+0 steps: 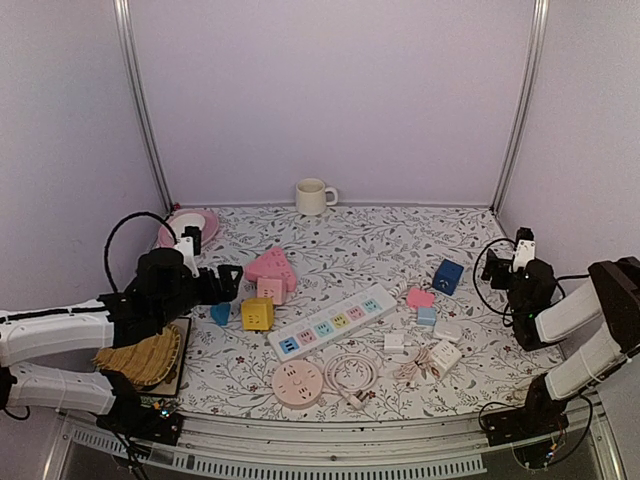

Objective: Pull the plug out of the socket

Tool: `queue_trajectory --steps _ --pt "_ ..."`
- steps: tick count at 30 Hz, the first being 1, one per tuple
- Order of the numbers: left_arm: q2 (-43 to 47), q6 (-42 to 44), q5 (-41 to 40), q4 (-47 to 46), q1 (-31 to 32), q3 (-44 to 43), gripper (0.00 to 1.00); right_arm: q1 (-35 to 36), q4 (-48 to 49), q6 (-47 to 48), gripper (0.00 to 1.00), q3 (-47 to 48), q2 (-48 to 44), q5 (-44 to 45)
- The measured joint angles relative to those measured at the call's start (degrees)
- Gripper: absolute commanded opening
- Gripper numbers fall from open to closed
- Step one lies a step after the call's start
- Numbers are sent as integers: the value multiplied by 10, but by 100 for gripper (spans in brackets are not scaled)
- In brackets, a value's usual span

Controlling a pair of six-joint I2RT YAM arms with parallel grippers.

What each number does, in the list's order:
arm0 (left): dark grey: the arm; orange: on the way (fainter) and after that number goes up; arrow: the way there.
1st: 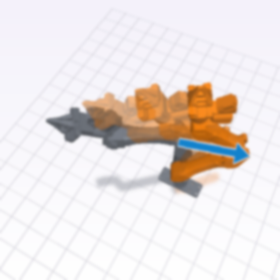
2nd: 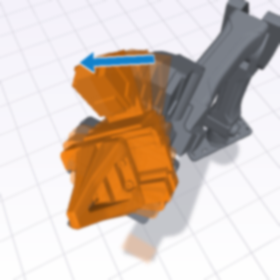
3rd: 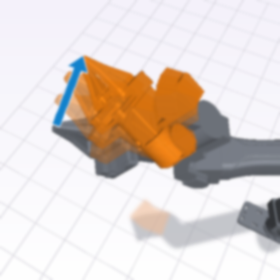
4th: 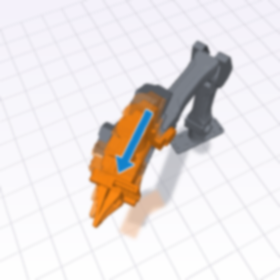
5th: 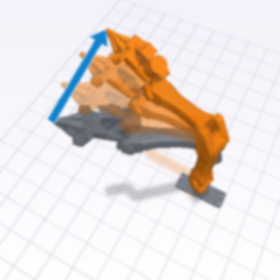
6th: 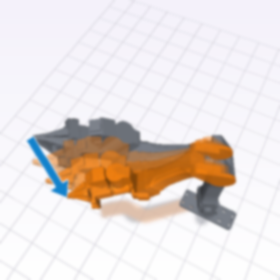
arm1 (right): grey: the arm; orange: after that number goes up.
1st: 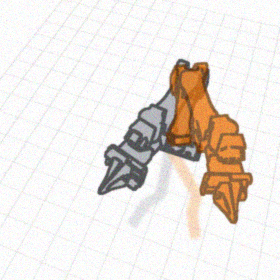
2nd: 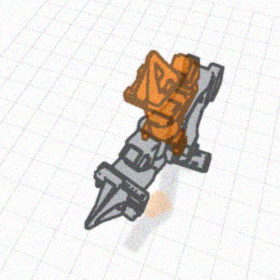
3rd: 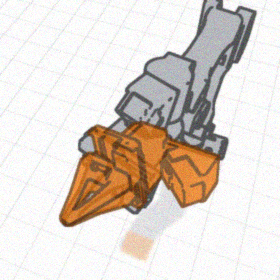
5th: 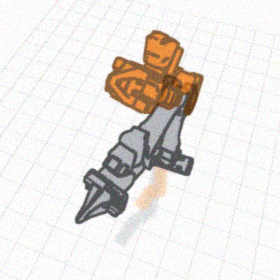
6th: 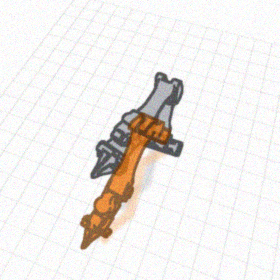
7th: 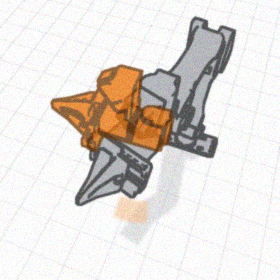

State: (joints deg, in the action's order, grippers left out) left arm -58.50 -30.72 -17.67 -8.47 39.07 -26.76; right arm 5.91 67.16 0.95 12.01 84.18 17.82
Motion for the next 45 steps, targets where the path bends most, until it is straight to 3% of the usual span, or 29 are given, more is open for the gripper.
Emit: queue_trajectory --steps 7,19,25,35,40,45 --pt "20 108 -111 -83 -42 40 97 -13 76 19 99 -9 6 -55" --pt "-42 237 -159 -283 -249 99 97 -22 116 19 99 -15 33 -75" --pt "-134 282 -141 -475 -312 189 97 -22 117 19 99 -15 33 -75" --pt "-247 303 -90 -668 -334 182 97 -23 117 18 99 -15 33 -75" --pt "-283 305 -35 -716 -350 181 97 -23 117 17 99 -15 33 -74" --pt "-302 311 19 -687 -358 145 97 -23 115 16 99 -14 33 -74"
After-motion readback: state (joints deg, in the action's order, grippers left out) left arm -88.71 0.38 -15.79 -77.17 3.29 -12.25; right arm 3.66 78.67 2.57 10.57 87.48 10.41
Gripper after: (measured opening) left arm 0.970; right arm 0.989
